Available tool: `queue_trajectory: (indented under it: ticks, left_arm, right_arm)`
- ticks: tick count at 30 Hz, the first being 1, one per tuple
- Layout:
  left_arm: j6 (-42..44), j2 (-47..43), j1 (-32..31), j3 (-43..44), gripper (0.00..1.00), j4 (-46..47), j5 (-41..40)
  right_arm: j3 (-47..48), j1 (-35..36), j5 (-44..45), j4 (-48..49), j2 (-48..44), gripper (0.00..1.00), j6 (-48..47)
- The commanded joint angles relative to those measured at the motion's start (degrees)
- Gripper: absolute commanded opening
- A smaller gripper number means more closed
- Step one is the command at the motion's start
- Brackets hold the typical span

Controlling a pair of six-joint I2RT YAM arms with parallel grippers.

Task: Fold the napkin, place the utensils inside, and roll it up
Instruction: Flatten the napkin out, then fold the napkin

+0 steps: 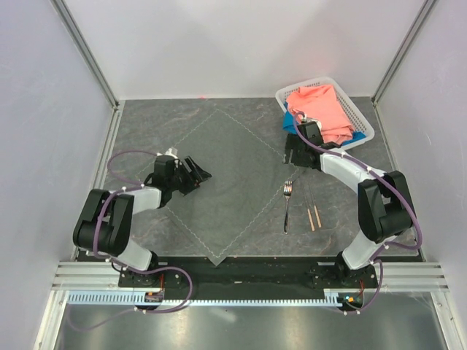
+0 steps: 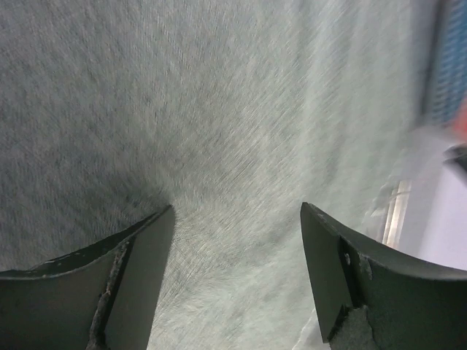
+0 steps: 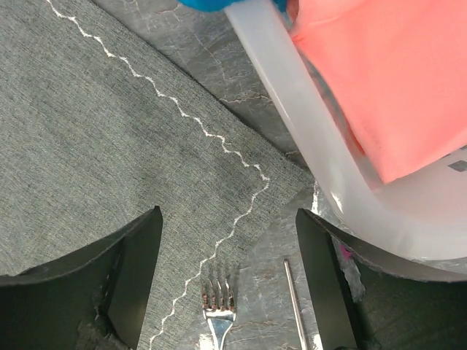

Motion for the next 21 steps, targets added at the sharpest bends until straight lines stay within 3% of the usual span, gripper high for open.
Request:
queue_trajectory:
  ticks: [1,16,21]
  left_arm:
    - [-3.23,4.66,6.06,-1.9,0.8,5.99,5.7]
    - [-2.54,8.45,16.17,3.81,0.79,4.6,10.29]
    - [-2.27,8.18,16.35,3.98,0.79,5.13,11.43]
  right_arm:
    - [0.5,-0.02,0.49,0.62,-1.53,0.82,-0.12]
    - [2.61,-1.6,-0.74,0.35,4.98,0.76,0.41]
    - [2.87,-1.96,-1.36,0.62,7.26,0.72,0.5]
